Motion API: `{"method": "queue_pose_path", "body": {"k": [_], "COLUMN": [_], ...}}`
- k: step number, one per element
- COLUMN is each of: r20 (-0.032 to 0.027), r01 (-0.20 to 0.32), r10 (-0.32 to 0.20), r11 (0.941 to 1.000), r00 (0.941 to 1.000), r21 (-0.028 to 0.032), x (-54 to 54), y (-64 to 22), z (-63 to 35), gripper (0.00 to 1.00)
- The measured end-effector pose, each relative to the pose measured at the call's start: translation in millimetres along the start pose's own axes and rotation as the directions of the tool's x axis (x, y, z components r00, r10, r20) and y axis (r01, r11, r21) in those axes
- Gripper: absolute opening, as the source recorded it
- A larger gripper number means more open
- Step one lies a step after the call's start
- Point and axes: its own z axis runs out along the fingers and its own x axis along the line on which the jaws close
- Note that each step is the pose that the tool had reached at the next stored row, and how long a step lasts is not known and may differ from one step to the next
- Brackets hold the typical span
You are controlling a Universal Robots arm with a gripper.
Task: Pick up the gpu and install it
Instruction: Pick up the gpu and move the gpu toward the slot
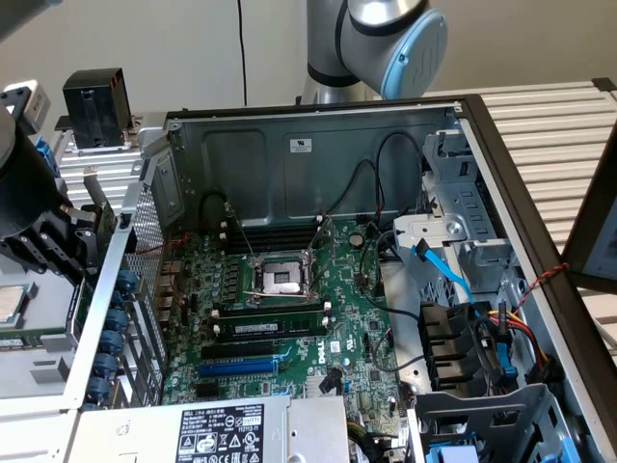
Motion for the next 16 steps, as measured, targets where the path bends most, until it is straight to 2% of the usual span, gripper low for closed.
{"method": "queue_pose_path", "body": {"k": [16], "r20": [0.0000], "r01": [0.000], "r10": [0.000], "r11": [1.0000], "r00": [1.0000], "r21": [0.0000], "x": [0.0], "y": [0.0], "z": [0.0], "gripper": [0.29]}}
